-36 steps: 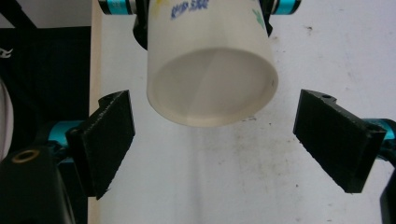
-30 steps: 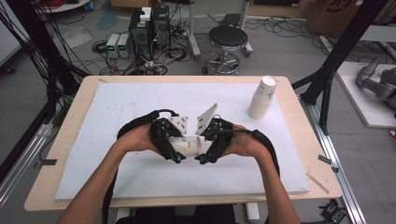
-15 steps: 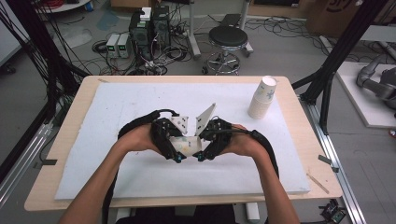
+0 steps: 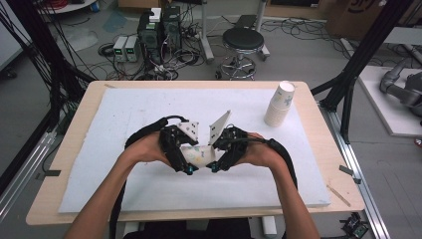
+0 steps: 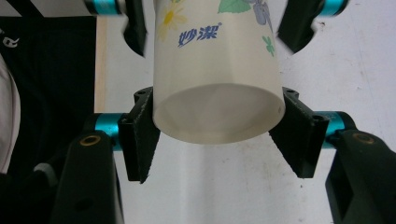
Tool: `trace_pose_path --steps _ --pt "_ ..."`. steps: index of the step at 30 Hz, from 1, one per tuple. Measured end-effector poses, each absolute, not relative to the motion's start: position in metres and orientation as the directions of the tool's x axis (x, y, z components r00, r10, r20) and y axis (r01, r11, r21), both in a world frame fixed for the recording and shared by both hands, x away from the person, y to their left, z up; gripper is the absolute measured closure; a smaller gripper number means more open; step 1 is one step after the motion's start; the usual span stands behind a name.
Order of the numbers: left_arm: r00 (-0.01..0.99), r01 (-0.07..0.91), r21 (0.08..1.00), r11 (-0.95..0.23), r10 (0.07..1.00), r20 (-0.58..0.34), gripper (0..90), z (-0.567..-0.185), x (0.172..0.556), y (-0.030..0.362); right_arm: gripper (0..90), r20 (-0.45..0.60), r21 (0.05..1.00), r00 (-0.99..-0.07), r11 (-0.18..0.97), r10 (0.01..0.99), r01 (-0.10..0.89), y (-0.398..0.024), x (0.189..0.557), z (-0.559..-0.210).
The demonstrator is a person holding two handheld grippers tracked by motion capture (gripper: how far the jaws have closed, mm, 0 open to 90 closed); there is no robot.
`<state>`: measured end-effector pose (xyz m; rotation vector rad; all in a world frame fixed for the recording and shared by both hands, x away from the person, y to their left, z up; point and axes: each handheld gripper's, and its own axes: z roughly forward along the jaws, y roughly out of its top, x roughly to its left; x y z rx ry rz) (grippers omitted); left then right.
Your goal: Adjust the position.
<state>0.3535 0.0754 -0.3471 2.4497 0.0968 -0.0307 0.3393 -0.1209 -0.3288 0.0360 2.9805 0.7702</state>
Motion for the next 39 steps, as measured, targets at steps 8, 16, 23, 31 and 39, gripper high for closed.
trace_pose_path --steps 8,16,23,31,39 --pt "0.997 0.077 0.713 -0.696 0.065 -0.043 7.8 -0.343 0.35 0.088 37.1 -0.052 0.51 -0.997 0.86 0.054 0.02 -0.125 0.342 -0.33" --pt "0.992 0.091 0.838 -0.539 0.12 -0.031 7.8 -0.347 0.339 0.121 37.2 -0.015 0.607 -0.996 0.793 0.088 0.061 -0.148 0.343 -0.334" --pt "0.986 0.077 0.904 -0.419 0.164 -0.008 7.8 -0.355 0.333 0.138 37.2 -0.019 0.691 -0.993 0.719 0.119 0.073 -0.161 0.341 -0.341" --pt "0.977 0.09 0.944 -0.317 0.21 -0.023 7.8 -0.371 0.329 0.148 37.2 0.032 0.775 -0.992 0.623 0.124 0.103 -0.173 0.339 -0.356" --pt "0.975 0.112 0.962 -0.25 0.217 -0.057 7.8 -0.384 0.327 0.154 37.2 0.062 0.838 -0.989 0.531 0.136 0.125 -0.182 0.337 -0.368"
